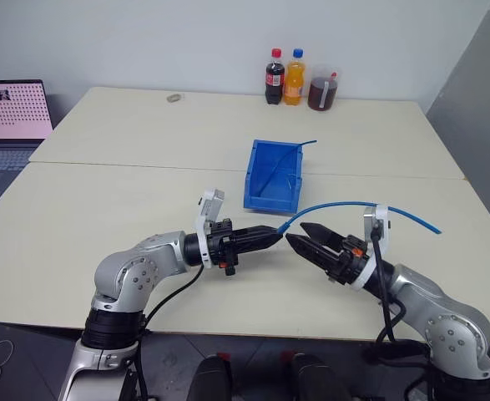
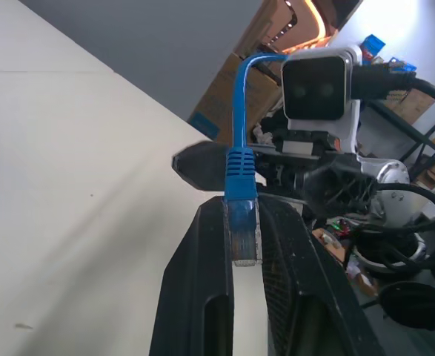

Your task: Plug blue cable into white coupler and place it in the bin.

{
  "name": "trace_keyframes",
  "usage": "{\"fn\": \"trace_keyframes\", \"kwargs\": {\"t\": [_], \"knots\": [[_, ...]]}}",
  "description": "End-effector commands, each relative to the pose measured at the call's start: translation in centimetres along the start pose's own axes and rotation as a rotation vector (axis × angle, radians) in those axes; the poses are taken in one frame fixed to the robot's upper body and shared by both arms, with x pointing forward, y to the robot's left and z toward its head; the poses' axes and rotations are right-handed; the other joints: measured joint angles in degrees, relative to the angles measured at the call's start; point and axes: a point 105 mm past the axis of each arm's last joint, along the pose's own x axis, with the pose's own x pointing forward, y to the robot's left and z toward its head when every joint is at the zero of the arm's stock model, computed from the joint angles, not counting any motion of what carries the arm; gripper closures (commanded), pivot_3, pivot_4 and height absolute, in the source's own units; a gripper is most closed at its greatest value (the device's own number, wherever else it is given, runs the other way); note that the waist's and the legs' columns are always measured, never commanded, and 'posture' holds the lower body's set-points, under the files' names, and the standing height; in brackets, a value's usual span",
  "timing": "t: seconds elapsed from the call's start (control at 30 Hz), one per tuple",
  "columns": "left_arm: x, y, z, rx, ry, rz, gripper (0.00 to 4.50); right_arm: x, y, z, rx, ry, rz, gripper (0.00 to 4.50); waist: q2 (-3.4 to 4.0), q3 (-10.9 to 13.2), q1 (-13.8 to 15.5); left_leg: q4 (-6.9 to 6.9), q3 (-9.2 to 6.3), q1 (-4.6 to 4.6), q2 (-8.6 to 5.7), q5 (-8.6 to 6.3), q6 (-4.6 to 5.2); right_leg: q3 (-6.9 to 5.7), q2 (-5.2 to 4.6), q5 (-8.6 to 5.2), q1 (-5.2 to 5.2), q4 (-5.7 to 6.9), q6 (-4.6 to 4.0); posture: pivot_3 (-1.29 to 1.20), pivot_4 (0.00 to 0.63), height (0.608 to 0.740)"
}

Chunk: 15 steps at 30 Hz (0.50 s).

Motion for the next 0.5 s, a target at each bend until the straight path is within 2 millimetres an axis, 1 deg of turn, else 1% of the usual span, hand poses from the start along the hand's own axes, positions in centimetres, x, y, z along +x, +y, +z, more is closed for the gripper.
{"fn": "trace_keyframes", "kwargs": {"t": [0.03,0.2,0.33,0.47,0.5], "knots": [[0.0,-1.0,1.3,0.029,-0.029,-0.031,4.28,0.7,0.7,1.0,0.015,-0.047,0.054,0.79,0.00,0.00,0.01,0.00,0.00,0.00,0.00,0.00,0.00,0.00,0.00,0.00,0.00,0.00,0.00,0.00,0.150,0.740],[-0.2,-0.9,1.5,0.024,-0.034,-0.022,4.28,1.4,1.2,0.8,0.029,-0.031,0.106,0.79,0.00,0.00,0.02,-0.01,0.00,-0.02,0.00,0.00,0.00,0.00,0.00,-0.01,-0.02,-0.01,-0.02,0.00,0.150,0.740],[-0.4,-0.9,1.4,0.020,-0.032,-0.024,4.28,1.8,1.6,0.7,0.034,-0.016,0.140,1.49,0.00,0.00,0.03,-0.02,0.00,-0.02,0.00,0.00,0.00,-0.01,0.00,-0.01,-0.02,-0.01,-0.02,0.00,0.150,0.740],[-0.4,-1.0,1.3,0.016,-0.029,-0.027,4.28,2.0,1.9,0.7,0.035,-0.007,0.166,2.53,0.00,0.00,0.03,-0.02,0.00,-0.03,0.00,0.00,0.00,-0.01,0.00,-0.01,-0.02,-0.02,-0.02,0.00,0.150,0.740],[-0.4,-1.0,1.2,0.015,-0.027,-0.028,4.28,2.1,2.0,0.7,0.034,-0.003,0.172,2.90,0.00,0.00,0.03,-0.02,0.00,-0.03,0.00,0.00,0.00,-0.01,0.00,-0.01,-0.02,-0.02,-0.02,0.00,0.150,0.740]]}}
